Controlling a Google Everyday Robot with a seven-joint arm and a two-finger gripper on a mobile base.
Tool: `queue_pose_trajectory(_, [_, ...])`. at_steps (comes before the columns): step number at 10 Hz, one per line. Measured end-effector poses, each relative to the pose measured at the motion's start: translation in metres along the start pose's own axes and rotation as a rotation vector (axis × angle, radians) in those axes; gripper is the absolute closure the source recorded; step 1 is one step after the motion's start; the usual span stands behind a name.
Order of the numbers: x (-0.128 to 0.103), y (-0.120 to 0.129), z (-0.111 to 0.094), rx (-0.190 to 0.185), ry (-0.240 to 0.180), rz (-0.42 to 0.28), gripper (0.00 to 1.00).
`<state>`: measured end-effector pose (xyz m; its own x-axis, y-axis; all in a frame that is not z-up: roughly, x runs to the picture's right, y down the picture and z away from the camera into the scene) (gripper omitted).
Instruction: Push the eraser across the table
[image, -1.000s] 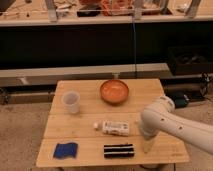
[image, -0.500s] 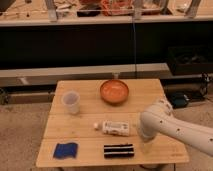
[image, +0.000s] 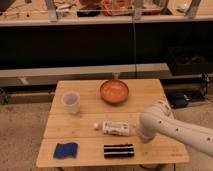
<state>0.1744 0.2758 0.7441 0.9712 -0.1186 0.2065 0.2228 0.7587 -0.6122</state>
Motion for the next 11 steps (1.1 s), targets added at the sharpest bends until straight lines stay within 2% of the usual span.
queue_pose_trajectory(11, [0.0091,-0.002,0.0092,-0.025,-0.022,0.011,0.2])
